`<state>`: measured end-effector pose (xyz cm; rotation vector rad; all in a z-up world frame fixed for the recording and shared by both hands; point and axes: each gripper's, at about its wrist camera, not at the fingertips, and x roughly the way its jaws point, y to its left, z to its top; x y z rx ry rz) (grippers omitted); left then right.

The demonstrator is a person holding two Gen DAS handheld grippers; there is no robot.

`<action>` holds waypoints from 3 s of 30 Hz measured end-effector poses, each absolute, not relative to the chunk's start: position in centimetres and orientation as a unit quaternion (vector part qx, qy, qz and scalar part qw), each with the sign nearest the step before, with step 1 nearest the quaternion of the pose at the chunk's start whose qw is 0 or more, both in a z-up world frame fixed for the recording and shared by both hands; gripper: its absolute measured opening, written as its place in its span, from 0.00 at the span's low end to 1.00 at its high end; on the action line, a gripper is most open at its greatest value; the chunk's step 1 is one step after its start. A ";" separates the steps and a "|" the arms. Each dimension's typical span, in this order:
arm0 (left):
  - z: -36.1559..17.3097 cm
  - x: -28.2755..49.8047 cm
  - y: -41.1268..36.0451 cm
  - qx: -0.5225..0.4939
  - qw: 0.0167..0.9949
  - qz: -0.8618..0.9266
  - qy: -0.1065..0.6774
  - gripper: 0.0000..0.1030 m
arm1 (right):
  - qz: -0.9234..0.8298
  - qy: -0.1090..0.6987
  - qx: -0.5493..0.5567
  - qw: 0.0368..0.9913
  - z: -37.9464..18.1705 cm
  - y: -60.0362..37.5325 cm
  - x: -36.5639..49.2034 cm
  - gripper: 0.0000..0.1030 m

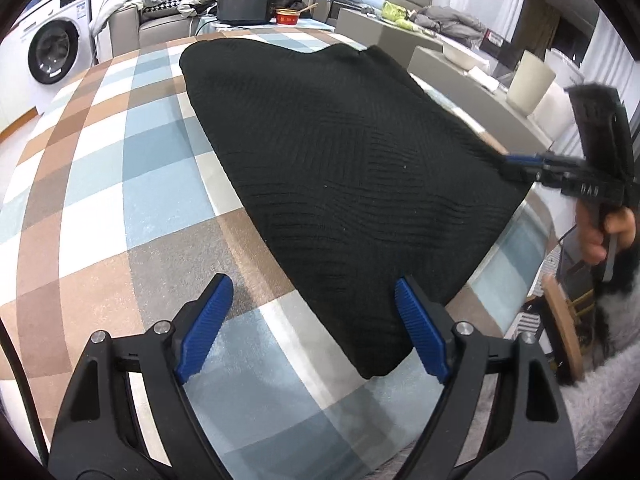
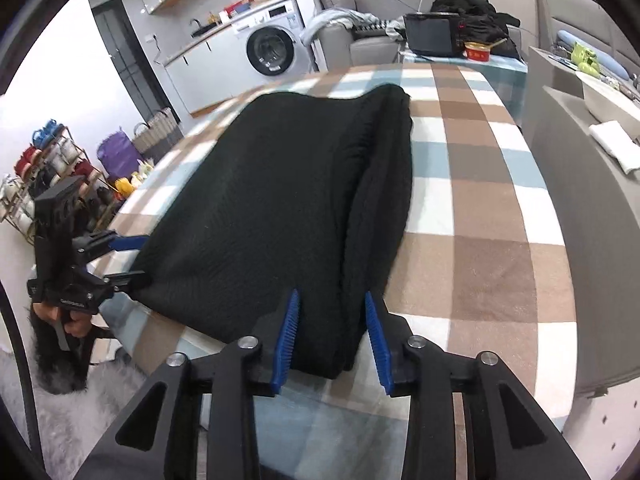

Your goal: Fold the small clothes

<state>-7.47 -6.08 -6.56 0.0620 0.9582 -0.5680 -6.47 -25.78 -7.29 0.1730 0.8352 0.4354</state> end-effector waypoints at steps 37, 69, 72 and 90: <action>-4.5 -3.3 -0.1 -0.080 0.891 -0.193 0.404 0.13 | 0.212 0.396 0.159 0.879 -7.3 -23.0 0.6 0.41; -5.5 6.9 -3.9 -0.035 0.884 -0.189 0.426 0.38 | 0.181 0.393 0.131 0.892 -6.3 -21.5 16.7 0.07; -4.9 5.7 -3.8 -0.036 0.886 -0.194 0.421 0.40 | 0.186 0.386 0.151 0.891 -6.1 -22.2 15.2 0.15; -6.3 -3.1 -6.5 0.041 0.872 -0.251 0.418 0.55 | 0.255 0.410 0.154 0.862 -7.0 -20.9 1.3 0.08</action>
